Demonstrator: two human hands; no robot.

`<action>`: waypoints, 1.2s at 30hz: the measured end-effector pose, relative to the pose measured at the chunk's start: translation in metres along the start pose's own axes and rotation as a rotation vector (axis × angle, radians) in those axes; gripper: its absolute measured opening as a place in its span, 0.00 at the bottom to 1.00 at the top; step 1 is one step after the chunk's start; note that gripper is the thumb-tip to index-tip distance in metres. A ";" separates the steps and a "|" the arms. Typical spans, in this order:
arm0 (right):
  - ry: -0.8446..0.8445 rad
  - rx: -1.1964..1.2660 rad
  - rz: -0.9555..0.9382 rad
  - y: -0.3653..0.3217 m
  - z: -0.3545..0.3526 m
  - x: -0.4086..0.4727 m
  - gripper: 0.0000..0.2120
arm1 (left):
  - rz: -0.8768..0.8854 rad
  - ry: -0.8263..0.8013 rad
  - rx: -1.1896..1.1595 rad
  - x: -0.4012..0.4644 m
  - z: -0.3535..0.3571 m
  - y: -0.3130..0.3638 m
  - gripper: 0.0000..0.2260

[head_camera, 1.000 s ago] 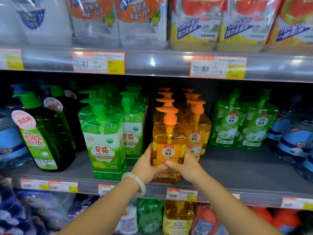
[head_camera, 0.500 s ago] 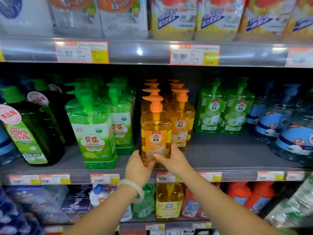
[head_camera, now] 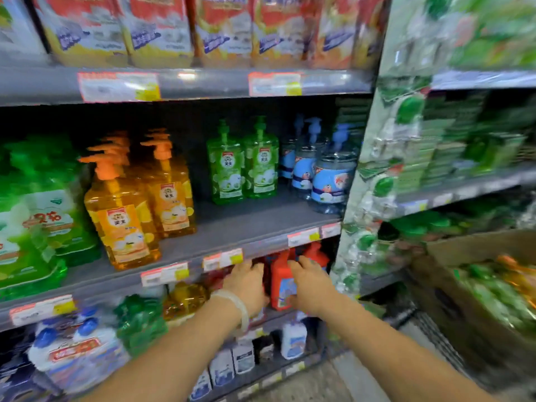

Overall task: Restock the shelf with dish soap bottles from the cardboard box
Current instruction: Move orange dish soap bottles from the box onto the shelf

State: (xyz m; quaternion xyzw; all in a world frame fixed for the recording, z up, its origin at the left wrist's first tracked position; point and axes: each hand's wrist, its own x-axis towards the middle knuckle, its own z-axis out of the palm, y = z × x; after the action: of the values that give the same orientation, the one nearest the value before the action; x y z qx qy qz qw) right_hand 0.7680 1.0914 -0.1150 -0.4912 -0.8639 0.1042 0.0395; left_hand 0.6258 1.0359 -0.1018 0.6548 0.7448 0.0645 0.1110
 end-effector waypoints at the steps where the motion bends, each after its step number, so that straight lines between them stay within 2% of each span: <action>1: -0.015 -0.006 0.053 0.025 -0.003 -0.019 0.34 | 0.032 -0.040 0.016 0.000 0.011 0.027 0.26; 7: -0.036 -0.081 0.336 0.164 -0.027 -0.140 0.34 | 0.328 -0.179 0.076 -0.011 0.069 0.197 0.30; 10: -0.041 -0.045 0.454 0.215 -0.037 -0.192 0.37 | 0.437 -0.194 0.100 -0.022 0.087 0.273 0.27; 16: -0.054 0.027 0.612 0.288 -0.039 -0.245 0.38 | 0.595 -0.291 0.128 -0.017 0.120 0.376 0.29; 22: -0.029 0.075 0.743 0.371 -0.048 -0.247 0.36 | 0.666 -0.360 0.142 0.031 0.147 0.458 0.29; 27: -0.057 0.091 0.796 0.454 -0.072 -0.214 0.36 | 0.652 -0.392 0.122 0.099 0.170 0.523 0.35; 31: -0.044 0.043 0.842 0.524 -0.097 -0.183 0.36 | 0.686 -0.394 0.131 0.158 0.170 0.577 0.32; 36: -0.100 0.111 0.887 0.592 -0.093 -0.168 0.38 | 0.676 -0.421 0.195 0.211 0.194 0.620 0.30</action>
State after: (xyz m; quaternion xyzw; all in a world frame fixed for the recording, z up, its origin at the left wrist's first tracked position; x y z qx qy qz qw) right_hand 1.3677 1.2540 -0.1483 -0.8056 -0.5637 0.1807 -0.0244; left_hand 1.2454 1.3180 -0.1562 0.8690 0.4514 -0.1089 0.1710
